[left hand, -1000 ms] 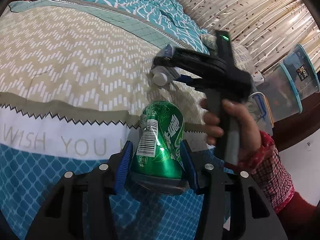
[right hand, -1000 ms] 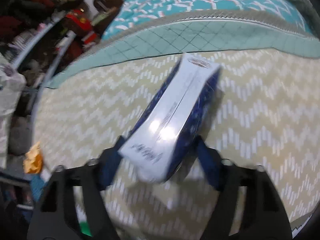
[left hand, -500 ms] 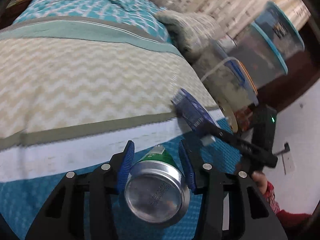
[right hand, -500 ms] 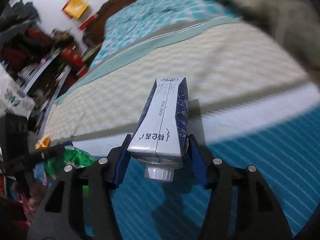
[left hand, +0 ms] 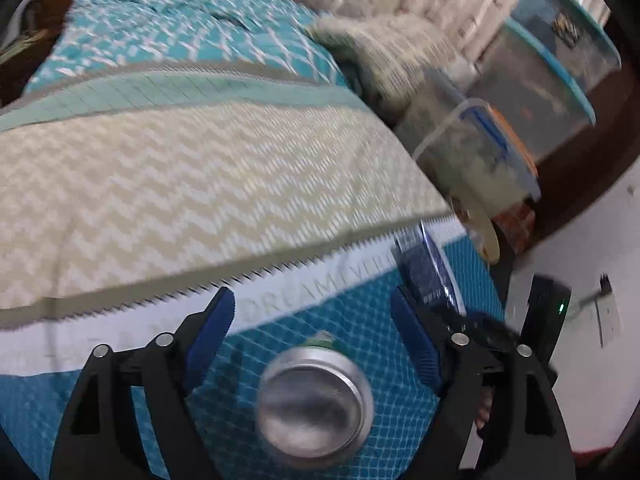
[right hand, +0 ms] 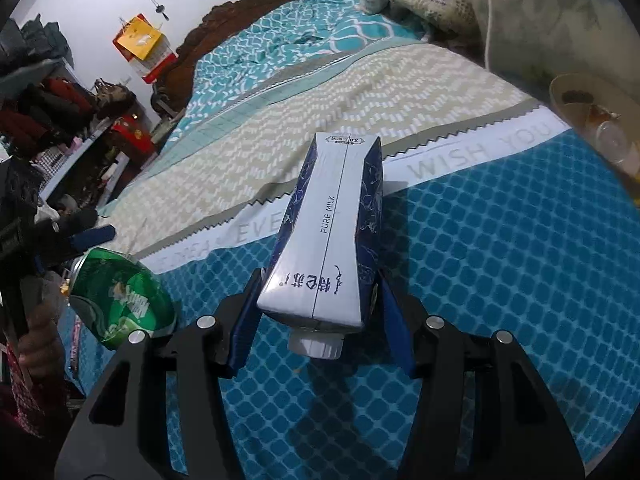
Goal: Collect trash
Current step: 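Lift the green can with the left gripper while the right gripper lifts the milk carton, then carry can and carton over the beige bin and open both grippers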
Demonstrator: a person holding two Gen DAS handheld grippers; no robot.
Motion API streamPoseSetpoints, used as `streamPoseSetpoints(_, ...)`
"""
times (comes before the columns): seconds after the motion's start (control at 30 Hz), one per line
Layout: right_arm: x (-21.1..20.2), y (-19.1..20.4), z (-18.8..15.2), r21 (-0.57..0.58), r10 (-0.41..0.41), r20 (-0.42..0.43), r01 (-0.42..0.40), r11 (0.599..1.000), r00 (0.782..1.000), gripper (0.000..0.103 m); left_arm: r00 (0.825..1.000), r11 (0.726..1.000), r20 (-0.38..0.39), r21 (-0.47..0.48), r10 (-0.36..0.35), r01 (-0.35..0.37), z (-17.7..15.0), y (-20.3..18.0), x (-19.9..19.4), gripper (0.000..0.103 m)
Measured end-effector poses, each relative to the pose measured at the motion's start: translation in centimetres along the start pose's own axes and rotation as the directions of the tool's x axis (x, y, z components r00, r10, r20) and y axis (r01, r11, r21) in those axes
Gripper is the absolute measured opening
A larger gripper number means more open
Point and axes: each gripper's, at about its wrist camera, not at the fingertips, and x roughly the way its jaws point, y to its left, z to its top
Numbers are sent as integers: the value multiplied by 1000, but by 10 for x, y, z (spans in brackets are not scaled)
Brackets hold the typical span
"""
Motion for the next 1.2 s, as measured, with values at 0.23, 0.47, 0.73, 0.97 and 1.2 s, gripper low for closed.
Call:
streamPoseSetpoints(0.23, 6, 8, -1, -8, 23, -6, -23, 1000, 1000, 57, 999, 997, 40, -81, 19, -15, -28, 38, -43, 83)
streamPoseSetpoints(0.47, 12, 14, -1, -18, 1, -17, -2, 1000, 1000, 57, 991, 996, 114, -34, -74, 78, -82, 29, -77, 92)
streamPoseSetpoints(0.73, 11, 18, -3, -32, -19, -10, 19, 999, 1000, 56, 1000, 995, 16, 103, -12, 10, -86, -12, -8, 57)
streamPoseSetpoints(0.97, -16, 9, -7, -29, -34, 78, 37, 999, 996, 56, 998, 990, -50, 139, -31, 37, -48, -30, 29, 17)
streamPoseSetpoints(1.2, -47, -46, 2, 71, -98, 174, 87, 994, 980, 56, 989, 950, -100, 281, -112, 136, 0, -115, 77, 16)
